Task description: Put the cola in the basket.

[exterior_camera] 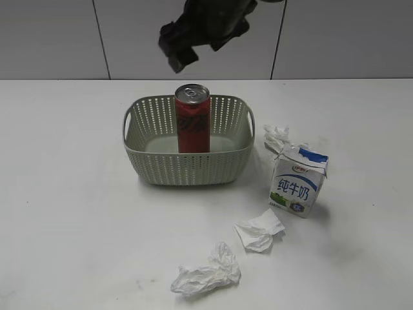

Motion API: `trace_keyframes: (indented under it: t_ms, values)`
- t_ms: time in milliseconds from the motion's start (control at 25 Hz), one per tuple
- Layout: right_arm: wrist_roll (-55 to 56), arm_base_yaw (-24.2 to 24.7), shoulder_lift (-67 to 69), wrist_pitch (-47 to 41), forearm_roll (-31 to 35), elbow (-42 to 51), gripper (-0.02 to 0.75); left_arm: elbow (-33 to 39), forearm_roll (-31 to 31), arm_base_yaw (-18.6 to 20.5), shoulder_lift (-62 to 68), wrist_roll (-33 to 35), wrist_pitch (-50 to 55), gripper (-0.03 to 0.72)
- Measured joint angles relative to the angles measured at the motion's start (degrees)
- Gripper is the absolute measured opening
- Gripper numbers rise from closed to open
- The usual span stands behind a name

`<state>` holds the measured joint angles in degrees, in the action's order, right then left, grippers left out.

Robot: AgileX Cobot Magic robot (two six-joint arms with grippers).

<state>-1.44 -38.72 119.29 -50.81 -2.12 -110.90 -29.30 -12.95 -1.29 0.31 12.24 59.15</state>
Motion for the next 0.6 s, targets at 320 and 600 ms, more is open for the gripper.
trace_keyframes:
  t_ms: [320,600]
  values:
    - [2.0,13.5,-5.7,-5.2,0.2,-0.1,0.642,0.0,0.0,0.0,0.0,0.0,0.0,0.23]
    - [3.7,29.5,-9.8,-16.7,2.1,-0.1,0.611,0.0,0.0,0.0,0.0,0.0,0.0,0.23]
